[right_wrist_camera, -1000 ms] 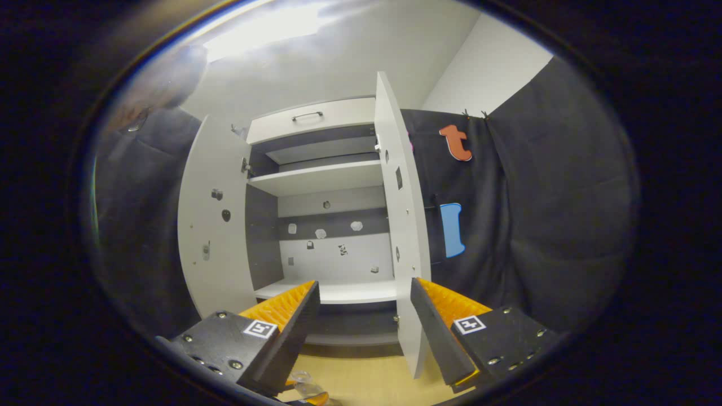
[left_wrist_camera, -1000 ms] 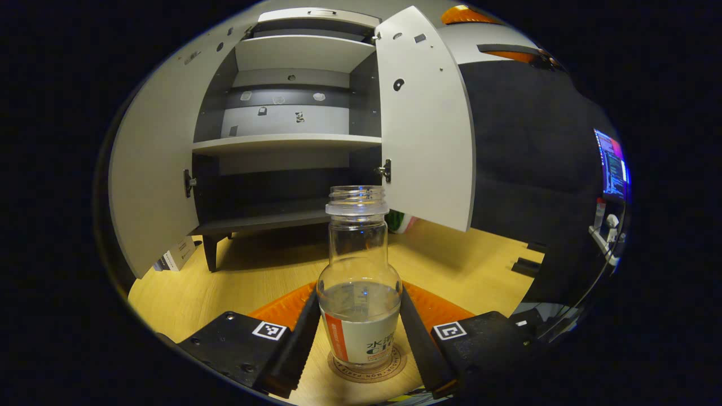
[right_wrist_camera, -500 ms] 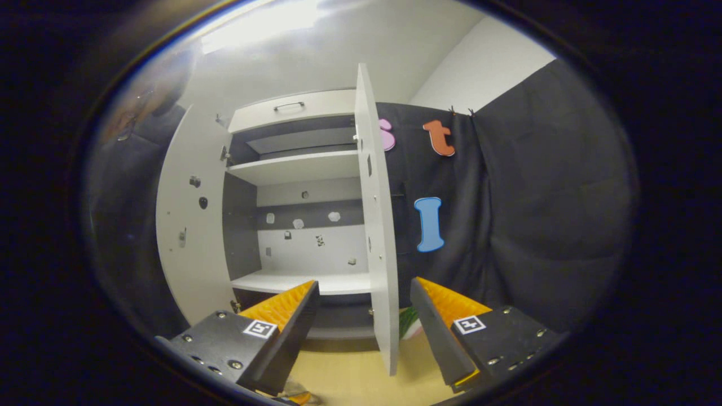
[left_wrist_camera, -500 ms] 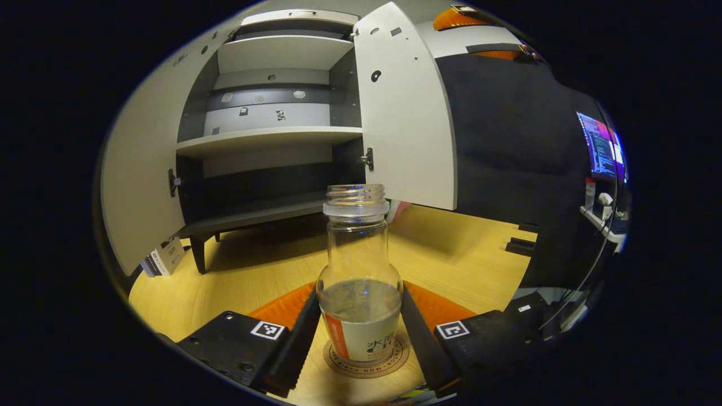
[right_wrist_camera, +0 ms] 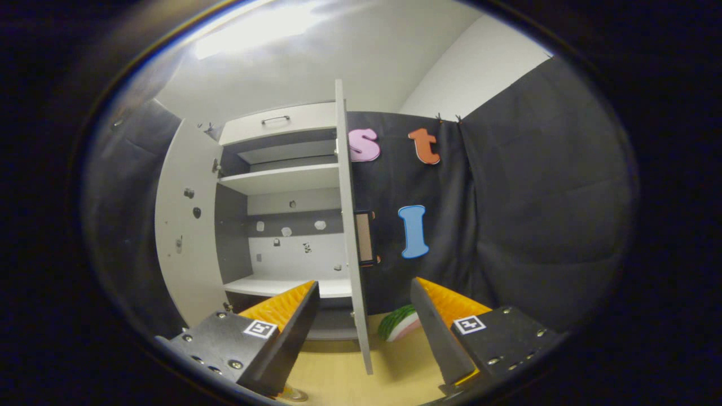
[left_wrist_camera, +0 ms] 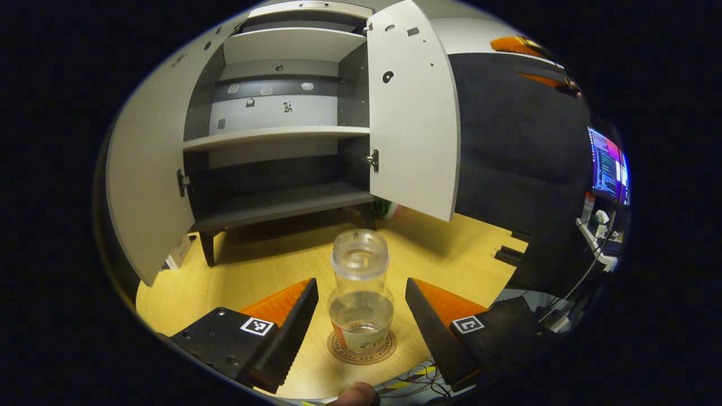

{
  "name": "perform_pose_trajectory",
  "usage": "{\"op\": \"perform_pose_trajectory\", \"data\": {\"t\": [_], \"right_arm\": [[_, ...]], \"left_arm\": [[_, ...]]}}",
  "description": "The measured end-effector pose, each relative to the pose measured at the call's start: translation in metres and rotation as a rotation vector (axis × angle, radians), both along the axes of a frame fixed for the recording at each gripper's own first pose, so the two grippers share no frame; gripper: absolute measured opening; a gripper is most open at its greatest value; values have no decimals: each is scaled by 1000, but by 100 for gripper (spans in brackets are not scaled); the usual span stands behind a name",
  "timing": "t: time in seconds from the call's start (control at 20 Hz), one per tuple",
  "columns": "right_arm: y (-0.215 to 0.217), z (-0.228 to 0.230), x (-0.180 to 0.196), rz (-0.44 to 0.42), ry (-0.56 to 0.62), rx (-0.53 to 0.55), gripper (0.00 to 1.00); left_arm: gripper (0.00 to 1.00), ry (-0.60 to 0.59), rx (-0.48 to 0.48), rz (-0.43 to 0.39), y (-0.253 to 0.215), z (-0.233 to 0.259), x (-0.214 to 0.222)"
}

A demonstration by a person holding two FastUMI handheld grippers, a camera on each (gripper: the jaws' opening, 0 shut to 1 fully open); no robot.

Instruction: Grasp the bottle in the cabinet with the left hand and place it on the coaster, then close the right door with the right hand and the left door with the left hand.

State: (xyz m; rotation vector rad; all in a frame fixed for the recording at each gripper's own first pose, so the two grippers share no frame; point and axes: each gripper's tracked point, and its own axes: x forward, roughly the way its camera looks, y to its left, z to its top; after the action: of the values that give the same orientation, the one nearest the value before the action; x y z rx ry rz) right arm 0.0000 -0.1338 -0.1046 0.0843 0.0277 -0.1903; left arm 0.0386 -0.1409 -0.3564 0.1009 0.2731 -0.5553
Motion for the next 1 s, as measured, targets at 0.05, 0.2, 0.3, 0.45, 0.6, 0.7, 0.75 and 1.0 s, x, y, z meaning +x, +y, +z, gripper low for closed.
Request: {"op": "perform_pose_trajectory", "data": {"t": [0.05,0.2,0.3,0.45,0.6,0.7,0.75,1.0], "right_arm": [[-12,1,-1,-19,-1,-13,98],[-45,1,6,-59,3,-13,98],[-67,-2,16,-87,14,-27,98],[-77,-10,40,-58,82,-53,98],[-88,-7,71,-45,96,-118,98],[-85,-1,94,-13,88,-121,98],[-81,6,105,12,73,-109,98],[-101,23,156,-23,53,-52,98]], "left_arm": [[99,-10,-11,-7,0,18,-1],[99,-61,-79,-12,5,82,-2],[98,-84,-114,-8,8,123,1],[98,-90,-186,-11,8,179,9],[98,-90,-219,26,19,224,25],[96,-143,-230,42,28,258,38],[96,-174,-228,47,34,276,45],[96,-303,-182,56,54,325,75]]}}
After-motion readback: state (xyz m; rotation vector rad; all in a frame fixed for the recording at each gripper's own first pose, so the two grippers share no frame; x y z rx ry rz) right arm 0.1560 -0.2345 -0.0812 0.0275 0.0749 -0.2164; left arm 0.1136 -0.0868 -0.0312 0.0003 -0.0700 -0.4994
